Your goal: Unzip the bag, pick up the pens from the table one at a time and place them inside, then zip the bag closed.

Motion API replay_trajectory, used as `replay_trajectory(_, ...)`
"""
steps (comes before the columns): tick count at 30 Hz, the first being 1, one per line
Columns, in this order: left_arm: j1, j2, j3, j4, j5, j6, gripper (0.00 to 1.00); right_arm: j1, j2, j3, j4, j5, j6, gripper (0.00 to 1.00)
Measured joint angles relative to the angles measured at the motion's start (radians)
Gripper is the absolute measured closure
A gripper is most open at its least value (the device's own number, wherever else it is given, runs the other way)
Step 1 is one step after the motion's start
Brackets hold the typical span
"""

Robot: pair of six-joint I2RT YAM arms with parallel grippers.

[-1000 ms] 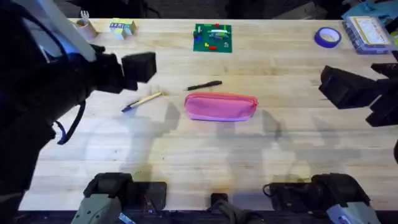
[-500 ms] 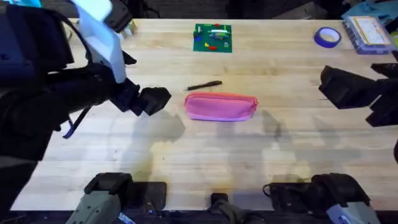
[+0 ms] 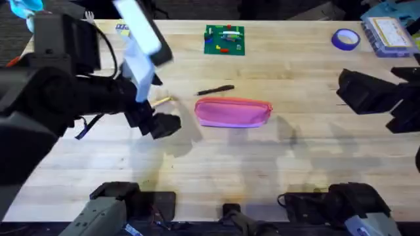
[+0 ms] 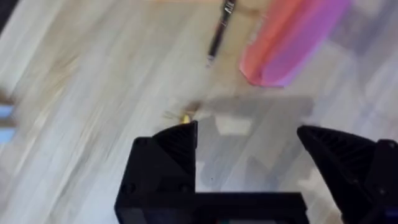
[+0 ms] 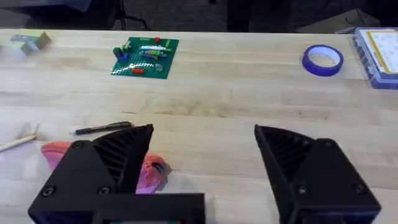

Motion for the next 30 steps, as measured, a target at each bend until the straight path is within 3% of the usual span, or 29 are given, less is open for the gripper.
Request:
replay_trajectory(5,0.0,0.079,0.0,-0.01,0.077,0.195,0.007,0.0,0.0,0.0,0.0,0.0,0.0,0.004)
replay_trajectory(9,0.0,0.135,0.0,-0.001,0.114,0.262,0.007,0.0,0.0,0.0,0.0,0.0,0.0,0.004)
replay_trajectory(24,0.0,0.198,0.0,0.04,0.201,0.308,0.008,0.0,0.0,0.0,0.0,0.0,0.003,0.003)
replay_trajectory(30,0.0,0.292,0.0,0.082,0.27,0.311,0.007,0.0,0.0,0.0,-0.001,0.0,0.003,0.003)
